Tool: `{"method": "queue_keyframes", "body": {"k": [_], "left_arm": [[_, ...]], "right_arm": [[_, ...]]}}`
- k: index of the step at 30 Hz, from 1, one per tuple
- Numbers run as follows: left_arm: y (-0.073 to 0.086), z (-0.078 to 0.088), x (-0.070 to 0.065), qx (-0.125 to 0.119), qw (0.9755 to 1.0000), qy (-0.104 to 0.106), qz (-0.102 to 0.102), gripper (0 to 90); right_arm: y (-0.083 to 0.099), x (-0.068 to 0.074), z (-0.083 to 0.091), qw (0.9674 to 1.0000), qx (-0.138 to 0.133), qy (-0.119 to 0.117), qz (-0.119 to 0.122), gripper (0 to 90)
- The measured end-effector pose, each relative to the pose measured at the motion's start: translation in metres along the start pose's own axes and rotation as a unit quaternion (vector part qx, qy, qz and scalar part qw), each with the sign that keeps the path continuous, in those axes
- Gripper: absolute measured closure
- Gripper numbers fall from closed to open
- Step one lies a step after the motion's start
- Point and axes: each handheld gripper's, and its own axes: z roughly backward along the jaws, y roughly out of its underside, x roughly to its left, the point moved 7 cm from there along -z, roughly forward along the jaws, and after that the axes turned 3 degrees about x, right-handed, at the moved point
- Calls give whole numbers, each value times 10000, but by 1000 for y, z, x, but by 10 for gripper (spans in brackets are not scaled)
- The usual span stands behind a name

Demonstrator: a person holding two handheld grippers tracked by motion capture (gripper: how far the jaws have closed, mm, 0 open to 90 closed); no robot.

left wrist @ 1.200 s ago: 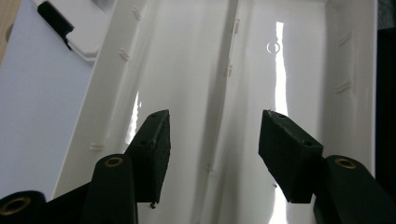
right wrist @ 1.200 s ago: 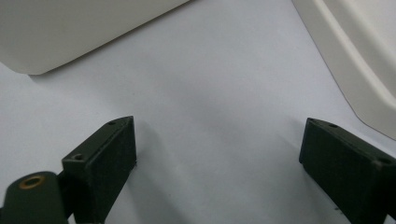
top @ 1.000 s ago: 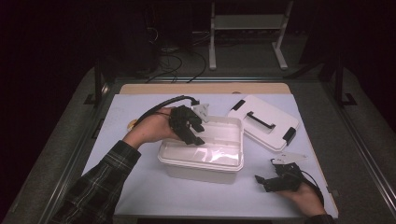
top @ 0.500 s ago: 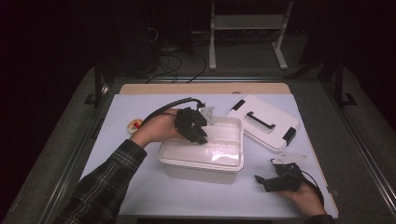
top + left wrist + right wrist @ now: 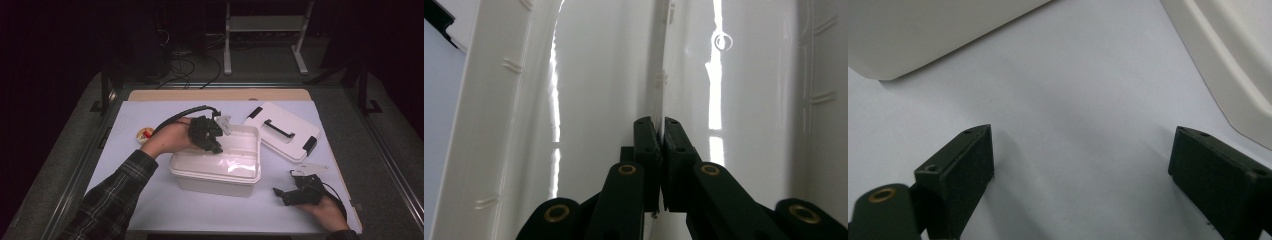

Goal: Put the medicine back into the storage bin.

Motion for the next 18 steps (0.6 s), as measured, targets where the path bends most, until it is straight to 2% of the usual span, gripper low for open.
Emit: {"method": "queue_keyframes", "body": {"k": [5, 8, 14, 18], "left_arm": [[-3, 8, 0, -220, 9997, 26, 71, 874], [-5, 14, -1, -198, 9998, -6, 51, 880], [-4, 14, 0, -185, 9998, 71, 82, 874], [-1, 8, 0, -10, 10000, 83, 49, 843]], "right_arm": [[0, 0, 0, 10000, 0, 0, 0, 102], [0, 0, 0, 10000, 0, 1, 0, 102], [0, 0, 0, 10000, 0, 4, 2, 102], [0, 0, 0, 10000, 0, 2, 2, 102]]}}
